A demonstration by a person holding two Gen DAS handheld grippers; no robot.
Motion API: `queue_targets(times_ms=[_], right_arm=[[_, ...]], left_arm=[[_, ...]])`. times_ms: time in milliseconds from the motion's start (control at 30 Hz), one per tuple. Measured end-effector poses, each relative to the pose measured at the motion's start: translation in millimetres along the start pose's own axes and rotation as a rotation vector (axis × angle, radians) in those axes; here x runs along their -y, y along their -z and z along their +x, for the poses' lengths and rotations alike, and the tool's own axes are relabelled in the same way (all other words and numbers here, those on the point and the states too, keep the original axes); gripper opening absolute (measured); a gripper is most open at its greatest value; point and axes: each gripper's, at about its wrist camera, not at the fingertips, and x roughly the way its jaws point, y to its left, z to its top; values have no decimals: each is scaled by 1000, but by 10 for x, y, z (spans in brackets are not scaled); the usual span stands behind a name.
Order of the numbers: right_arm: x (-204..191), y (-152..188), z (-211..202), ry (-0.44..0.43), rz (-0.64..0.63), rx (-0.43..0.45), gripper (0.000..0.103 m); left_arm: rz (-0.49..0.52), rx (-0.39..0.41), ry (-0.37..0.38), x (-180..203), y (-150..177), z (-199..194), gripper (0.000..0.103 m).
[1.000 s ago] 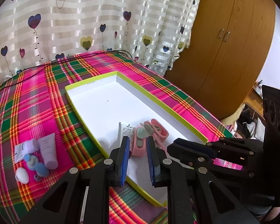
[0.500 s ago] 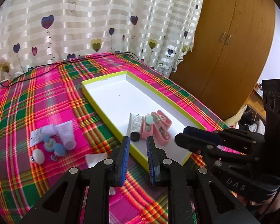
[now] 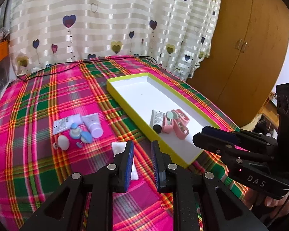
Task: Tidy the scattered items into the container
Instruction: 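Withdraw both tools from the box toward the white sachet and white cap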
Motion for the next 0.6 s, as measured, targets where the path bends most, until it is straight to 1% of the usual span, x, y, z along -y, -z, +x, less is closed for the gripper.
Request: queue_targets(times_ms=[333, 600], right_arm=[[-110, 24, 34, -17, -20, -18, 25], [-176, 19, 41, -29, -40, -22, 26]], left_arm=[[-30, 0, -31, -172, 122, -117, 19], [-38, 9, -41, -232, 163, -183, 19]])
